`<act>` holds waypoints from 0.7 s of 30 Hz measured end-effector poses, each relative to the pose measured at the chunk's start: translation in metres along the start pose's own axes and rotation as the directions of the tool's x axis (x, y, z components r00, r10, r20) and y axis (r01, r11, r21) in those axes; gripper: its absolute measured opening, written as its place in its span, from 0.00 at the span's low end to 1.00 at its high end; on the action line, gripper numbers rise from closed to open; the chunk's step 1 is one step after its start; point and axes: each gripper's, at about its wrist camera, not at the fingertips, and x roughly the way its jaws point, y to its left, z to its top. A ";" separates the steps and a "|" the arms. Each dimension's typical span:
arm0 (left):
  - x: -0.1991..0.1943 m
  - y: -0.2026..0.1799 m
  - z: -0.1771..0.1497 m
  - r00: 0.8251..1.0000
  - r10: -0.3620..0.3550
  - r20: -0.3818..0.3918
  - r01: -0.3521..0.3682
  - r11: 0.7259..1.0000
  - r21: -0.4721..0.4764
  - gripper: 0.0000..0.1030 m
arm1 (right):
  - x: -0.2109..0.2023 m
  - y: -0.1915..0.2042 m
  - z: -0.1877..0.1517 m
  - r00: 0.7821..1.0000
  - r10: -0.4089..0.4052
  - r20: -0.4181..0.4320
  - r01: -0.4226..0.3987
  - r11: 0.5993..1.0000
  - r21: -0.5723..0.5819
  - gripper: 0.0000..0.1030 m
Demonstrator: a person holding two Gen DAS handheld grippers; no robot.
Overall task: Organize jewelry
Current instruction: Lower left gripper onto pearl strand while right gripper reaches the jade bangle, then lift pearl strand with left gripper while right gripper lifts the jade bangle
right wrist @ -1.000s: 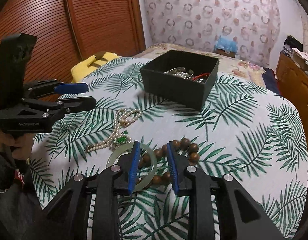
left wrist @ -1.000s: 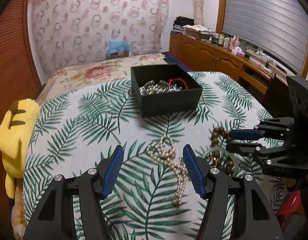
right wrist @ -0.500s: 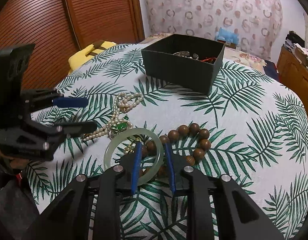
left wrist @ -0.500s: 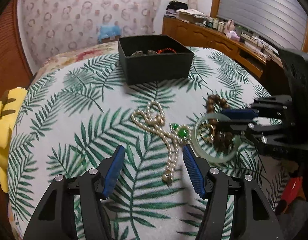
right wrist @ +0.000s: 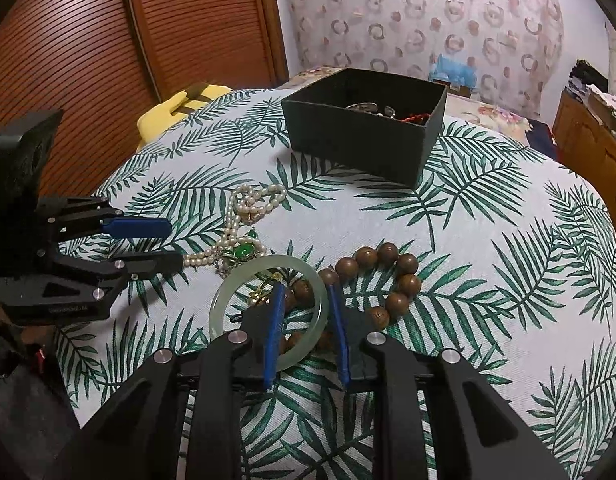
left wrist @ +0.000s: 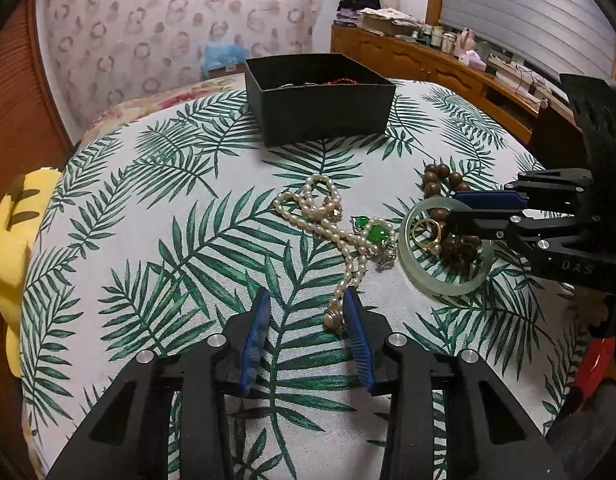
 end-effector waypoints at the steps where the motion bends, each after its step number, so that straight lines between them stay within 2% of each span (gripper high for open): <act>1: 0.000 0.000 0.000 1.000 0.000 0.000 0.000 1.000 0.004 0.30 | -0.001 0.000 0.000 1.000 -0.002 0.000 0.002 1.000 -0.004 0.24; 4: -0.001 0.001 0.001 1.000 -0.011 -0.001 0.011 1.000 0.009 0.23 | -0.002 -0.001 0.000 1.000 -0.005 -0.004 0.005 1.000 -0.011 0.24; 9: -0.005 0.007 0.002 1.000 -0.018 0.013 0.019 1.000 -0.013 0.23 | -0.001 0.000 0.001 1.000 -0.010 -0.004 0.010 1.000 -0.014 0.24; 21: 0.003 -0.003 0.003 1.000 0.003 -0.006 -0.003 0.999 0.048 0.23 | 0.001 0.001 0.003 1.000 -0.008 -0.005 0.008 1.000 -0.017 0.24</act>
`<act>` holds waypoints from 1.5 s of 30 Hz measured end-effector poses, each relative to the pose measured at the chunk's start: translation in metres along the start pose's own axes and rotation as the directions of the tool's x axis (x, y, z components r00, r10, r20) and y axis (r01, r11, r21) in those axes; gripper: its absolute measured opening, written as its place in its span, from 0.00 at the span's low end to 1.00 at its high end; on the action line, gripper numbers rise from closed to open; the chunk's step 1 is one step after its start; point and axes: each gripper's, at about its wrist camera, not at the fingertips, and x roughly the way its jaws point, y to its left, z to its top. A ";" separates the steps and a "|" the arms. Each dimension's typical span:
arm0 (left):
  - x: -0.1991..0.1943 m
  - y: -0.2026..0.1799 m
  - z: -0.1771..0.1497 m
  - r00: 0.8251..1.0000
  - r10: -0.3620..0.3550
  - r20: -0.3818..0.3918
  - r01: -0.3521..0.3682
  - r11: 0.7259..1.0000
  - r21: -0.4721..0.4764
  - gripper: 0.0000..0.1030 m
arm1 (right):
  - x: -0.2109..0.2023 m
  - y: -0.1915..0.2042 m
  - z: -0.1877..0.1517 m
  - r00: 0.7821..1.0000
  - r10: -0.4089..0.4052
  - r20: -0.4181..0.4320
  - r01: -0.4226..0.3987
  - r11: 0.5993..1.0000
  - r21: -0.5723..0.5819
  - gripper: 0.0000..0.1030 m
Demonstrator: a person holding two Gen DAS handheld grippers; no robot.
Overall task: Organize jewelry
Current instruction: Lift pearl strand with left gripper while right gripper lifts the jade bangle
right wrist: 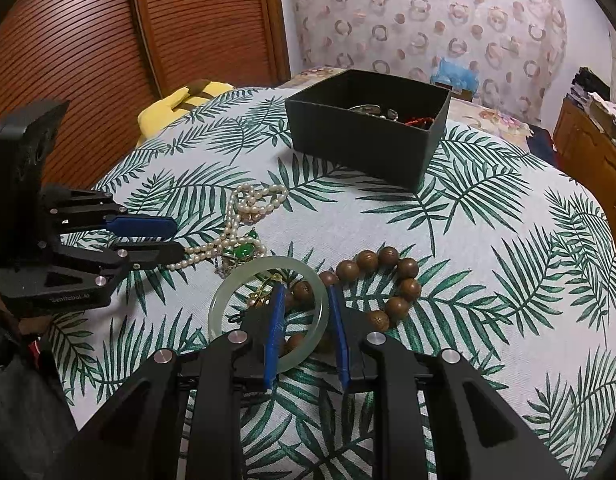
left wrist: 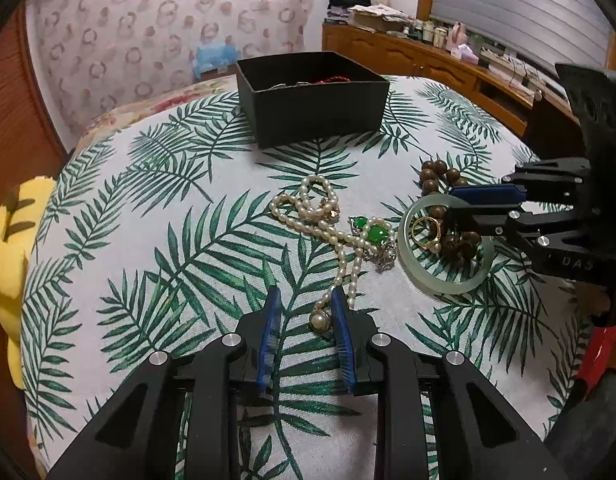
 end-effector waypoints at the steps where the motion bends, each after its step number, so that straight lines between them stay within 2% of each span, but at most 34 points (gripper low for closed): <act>1: 0.000 -0.002 0.000 1.000 0.003 0.001 -0.003 1.000 0.009 0.23 | 0.000 0.000 0.001 1.000 0.001 0.000 -0.001 1.000 0.002 0.24; 5: 0.002 -0.003 0.002 1.000 -0.003 0.009 0.003 1.000 0.018 0.19 | 0.001 0.000 0.001 1.000 0.004 0.004 -0.004 1.000 0.007 0.24; 7: 0.002 -0.004 0.003 1.000 -0.013 0.011 0.012 1.000 0.016 0.07 | 0.001 0.000 0.001 1.000 0.005 0.003 -0.005 1.000 0.005 0.24; 8: 0.003 -0.004 0.004 1.000 -0.019 0.010 0.019 1.000 0.015 0.06 | 0.001 0.000 0.001 1.000 0.004 0.003 -0.004 1.000 0.004 0.23; 9: 0.004 -0.003 0.005 1.000 -0.023 0.007 0.022 1.000 0.011 0.05 | 0.001 0.000 0.001 1.000 -0.003 0.003 0.003 1.000 0.000 0.13; 10: 0.005 -0.002 0.006 1.000 -0.024 0.005 0.024 1.000 0.006 0.04 | 0.001 0.001 0.002 1.000 -0.004 0.001 0.004 1.000 -0.006 0.10; 14: 0.004 -0.002 0.011 0.999 -0.041 0.010 0.041 0.999 -0.005 0.03 | -0.004 0.006 0.002 1.000 -0.004 0.004 0.004 0.999 -0.033 0.09; 21: -0.029 0.000 0.033 0.992 -0.041 0.116 0.044 0.999 -0.021 0.03 | -0.017 0.008 0.008 0.998 -0.035 0.043 0.037 0.998 -0.047 0.09; 31: -0.081 0.003 0.083 0.963 -0.009 0.268 0.011 1.000 -0.008 0.03 | -0.044 -0.001 0.036 0.989 -0.064 0.136 0.071 0.997 -0.043 0.09; 34: -0.088 0.001 0.096 0.956 0.024 0.292 -0.026 1.000 0.002 0.03 | -0.050 -0.007 0.047 0.984 -0.072 0.161 0.078 0.996 -0.036 0.09; 45: -0.112 0.003 0.128 0.932 0.033 0.361 -0.037 0.999 0.005 0.03 | -0.060 -0.022 0.072 0.974 -0.095 0.208 0.102 0.995 -0.024 0.09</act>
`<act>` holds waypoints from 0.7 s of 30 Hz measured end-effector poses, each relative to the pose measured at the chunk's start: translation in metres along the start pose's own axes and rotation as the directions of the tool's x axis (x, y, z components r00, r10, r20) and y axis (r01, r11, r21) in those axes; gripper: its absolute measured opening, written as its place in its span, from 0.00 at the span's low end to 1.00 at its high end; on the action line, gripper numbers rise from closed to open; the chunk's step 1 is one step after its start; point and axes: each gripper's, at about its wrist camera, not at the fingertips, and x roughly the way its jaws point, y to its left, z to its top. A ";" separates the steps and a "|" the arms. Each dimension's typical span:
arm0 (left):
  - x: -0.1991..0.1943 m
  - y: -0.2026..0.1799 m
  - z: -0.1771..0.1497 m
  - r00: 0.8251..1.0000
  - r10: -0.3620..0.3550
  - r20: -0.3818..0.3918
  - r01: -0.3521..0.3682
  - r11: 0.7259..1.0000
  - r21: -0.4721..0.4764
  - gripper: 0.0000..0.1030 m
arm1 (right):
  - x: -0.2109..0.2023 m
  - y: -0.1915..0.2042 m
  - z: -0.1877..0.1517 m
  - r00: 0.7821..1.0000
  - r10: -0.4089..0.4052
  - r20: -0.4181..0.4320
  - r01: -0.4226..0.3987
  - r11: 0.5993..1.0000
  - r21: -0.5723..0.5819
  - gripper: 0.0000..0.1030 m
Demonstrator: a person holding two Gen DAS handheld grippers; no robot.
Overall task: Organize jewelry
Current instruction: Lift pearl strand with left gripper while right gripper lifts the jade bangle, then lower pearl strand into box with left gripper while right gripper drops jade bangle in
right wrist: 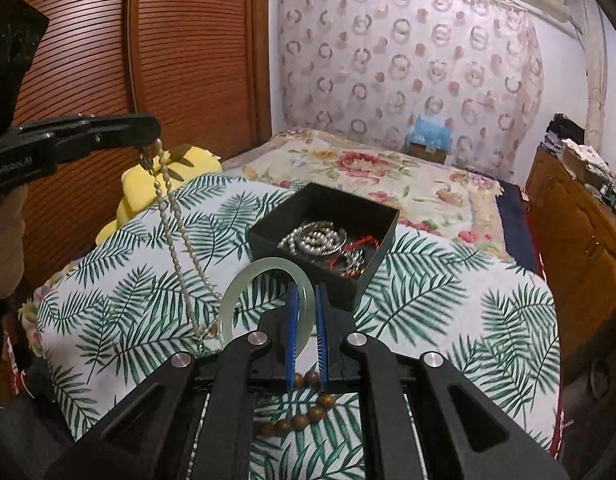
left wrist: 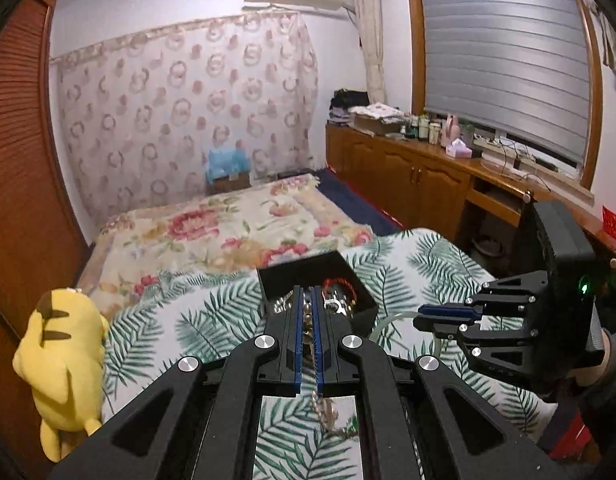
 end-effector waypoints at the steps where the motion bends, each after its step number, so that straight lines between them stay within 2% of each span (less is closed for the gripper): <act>1: -0.001 0.001 0.002 1.000 0.002 0.004 -0.002 1.000 0.001 0.03 | 0.000 -0.001 0.002 1.000 -0.003 0.004 0.003 1.000 0.000 0.09; 13: -0.011 0.009 0.047 0.996 0.035 0.081 -0.035 0.999 0.000 0.03 | 0.010 -0.012 0.022 0.999 -0.022 0.024 0.022 1.000 0.011 0.09; 21: -0.001 0.016 0.073 0.993 0.051 0.103 -0.051 0.999 0.002 0.03 | 0.038 -0.028 0.044 0.998 -0.051 0.038 0.050 0.998 0.034 0.09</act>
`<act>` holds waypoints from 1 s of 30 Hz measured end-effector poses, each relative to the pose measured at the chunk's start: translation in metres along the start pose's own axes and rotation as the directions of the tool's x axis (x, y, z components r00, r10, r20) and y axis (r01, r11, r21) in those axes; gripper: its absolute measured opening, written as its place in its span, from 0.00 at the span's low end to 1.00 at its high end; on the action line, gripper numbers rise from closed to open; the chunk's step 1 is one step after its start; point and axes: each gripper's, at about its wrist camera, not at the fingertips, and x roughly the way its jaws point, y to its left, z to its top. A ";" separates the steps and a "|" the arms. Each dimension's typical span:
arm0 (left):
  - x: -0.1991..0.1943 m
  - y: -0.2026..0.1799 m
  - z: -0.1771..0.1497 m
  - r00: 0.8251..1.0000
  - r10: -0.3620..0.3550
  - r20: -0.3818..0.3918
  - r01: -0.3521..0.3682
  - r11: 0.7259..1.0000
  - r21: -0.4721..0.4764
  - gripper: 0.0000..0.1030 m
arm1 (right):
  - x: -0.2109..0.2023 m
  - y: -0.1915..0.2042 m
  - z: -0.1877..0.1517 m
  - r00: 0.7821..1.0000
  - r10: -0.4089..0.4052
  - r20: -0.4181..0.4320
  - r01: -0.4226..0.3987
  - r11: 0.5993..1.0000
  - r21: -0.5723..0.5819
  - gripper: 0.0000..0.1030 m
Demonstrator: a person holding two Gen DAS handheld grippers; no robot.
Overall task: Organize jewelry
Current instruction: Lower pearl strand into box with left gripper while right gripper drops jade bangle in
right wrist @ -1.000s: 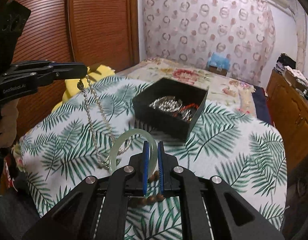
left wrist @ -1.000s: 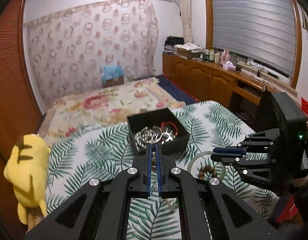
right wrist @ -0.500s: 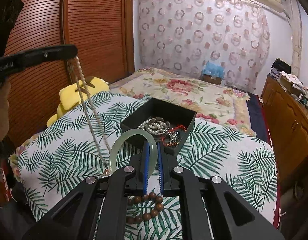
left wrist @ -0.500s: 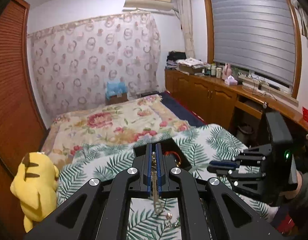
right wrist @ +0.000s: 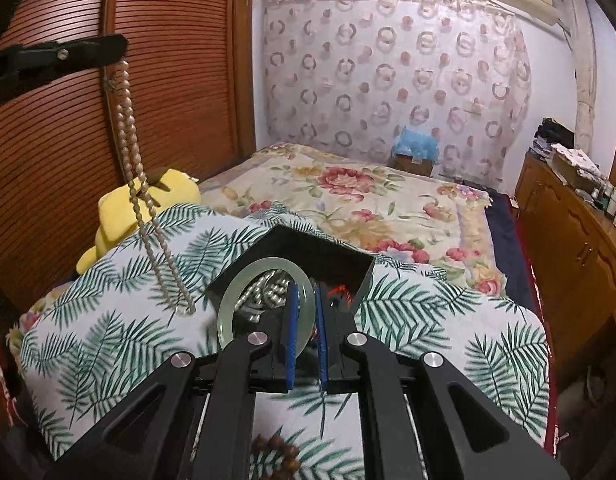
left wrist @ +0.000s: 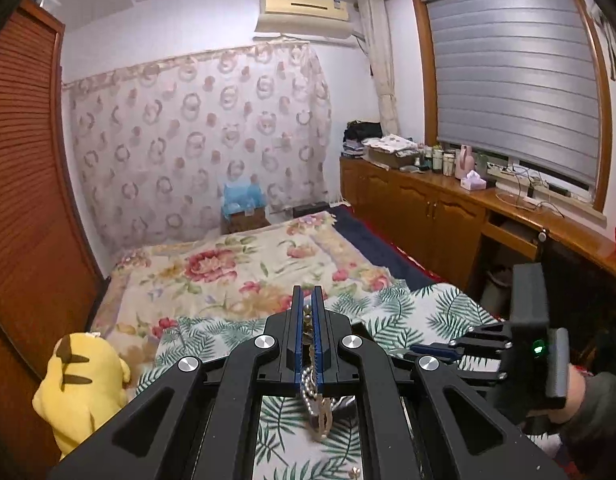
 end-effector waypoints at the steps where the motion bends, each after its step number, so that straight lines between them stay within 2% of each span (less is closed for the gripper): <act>1: 0.001 0.001 0.004 1.000 -0.002 0.006 0.002 1.000 -0.004 0.03 | 0.004 -0.002 0.001 1.000 -0.003 0.000 0.003 1.000 0.005 0.09; 9: 0.013 0.003 0.019 1.000 0.000 0.021 0.000 1.000 -0.001 0.03 | 0.057 -0.020 0.004 0.999 -0.023 -0.039 0.025 0.997 0.070 0.09; 16: 0.044 -0.003 0.023 1.000 0.001 -0.010 -0.001 1.000 0.009 0.03 | 0.081 -0.016 -0.010 0.996 -0.005 -0.085 0.011 0.998 0.065 0.10; 25: 0.071 -0.011 0.001 0.998 -0.008 -0.067 0.009 1.000 0.009 0.03 | 0.075 -0.011 -0.023 0.995 0.011 -0.102 -0.005 0.999 0.052 0.12; 30: 0.082 -0.015 -0.011 0.996 -0.012 -0.092 0.014 1.000 0.020 0.03 | 0.062 -0.013 -0.032 0.997 0.027 -0.078 -0.022 0.997 0.072 0.15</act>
